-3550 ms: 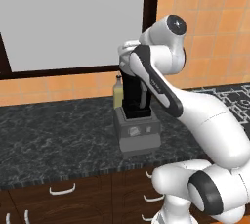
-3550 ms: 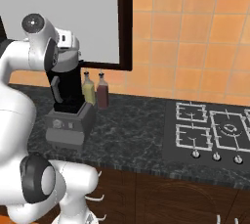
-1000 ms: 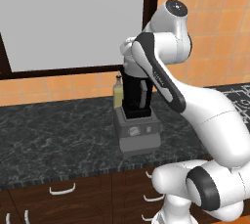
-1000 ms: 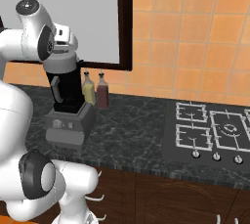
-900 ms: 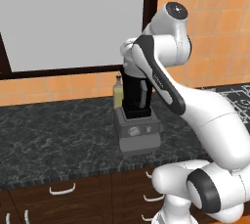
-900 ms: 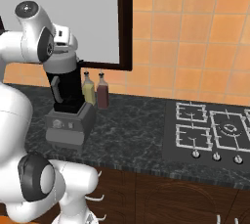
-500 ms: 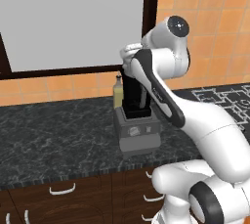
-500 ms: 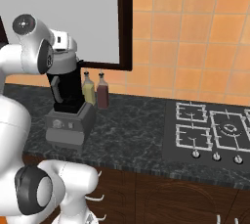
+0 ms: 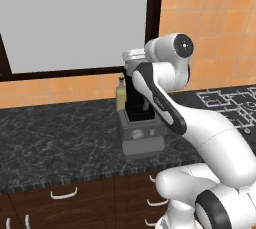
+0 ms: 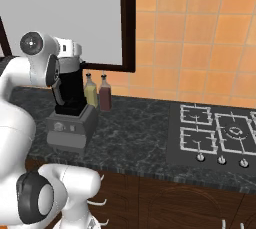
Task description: Close the lid blender by securely placing the lid on top.
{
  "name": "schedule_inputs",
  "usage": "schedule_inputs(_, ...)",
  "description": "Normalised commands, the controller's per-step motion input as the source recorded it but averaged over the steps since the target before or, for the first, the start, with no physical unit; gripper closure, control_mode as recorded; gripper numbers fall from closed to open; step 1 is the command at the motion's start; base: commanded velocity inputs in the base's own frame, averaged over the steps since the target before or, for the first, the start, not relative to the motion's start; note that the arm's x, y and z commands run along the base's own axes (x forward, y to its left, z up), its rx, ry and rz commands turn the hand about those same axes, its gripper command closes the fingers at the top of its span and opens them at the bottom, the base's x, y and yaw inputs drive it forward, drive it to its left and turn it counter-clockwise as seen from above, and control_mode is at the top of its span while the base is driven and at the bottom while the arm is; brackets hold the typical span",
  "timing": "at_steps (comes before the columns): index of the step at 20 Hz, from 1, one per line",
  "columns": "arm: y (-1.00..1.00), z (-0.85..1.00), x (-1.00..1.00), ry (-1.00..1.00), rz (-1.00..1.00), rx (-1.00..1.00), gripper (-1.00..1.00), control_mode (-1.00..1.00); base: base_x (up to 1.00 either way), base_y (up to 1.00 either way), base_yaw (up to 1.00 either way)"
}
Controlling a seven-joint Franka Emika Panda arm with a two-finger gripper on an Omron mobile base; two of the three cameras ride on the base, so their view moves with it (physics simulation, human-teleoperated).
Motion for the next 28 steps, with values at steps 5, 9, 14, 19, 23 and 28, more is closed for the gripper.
schedule_inputs(5,-0.08,0.00,0.13,-0.14,0.00,0.04,1.00,-1.00,0.00,0.00,0.00)
schedule_inputs(9,-0.26,-0.08,-0.06,-0.08,0.00,0.02,1.00,-1.00,0.00,0.00,0.00)
schedule_inputs(14,-0.29,-0.25,-0.12,0.03,0.00,0.00,1.00,-1.00,0.00,0.00,0.00)
schedule_inputs(19,-0.07,-0.27,-0.03,0.11,0.00,0.00,-1.00,-1.00,0.00,0.00,0.00)
schedule_inputs(23,-0.01,0.03,-0.04,0.00,0.00,0.00,-1.00,-1.00,0.00,0.00,0.00)
schedule_inputs(28,0.00,0.45,-0.05,0.01,0.00,0.00,-1.00,-1.00,0.00,0.00,0.00)
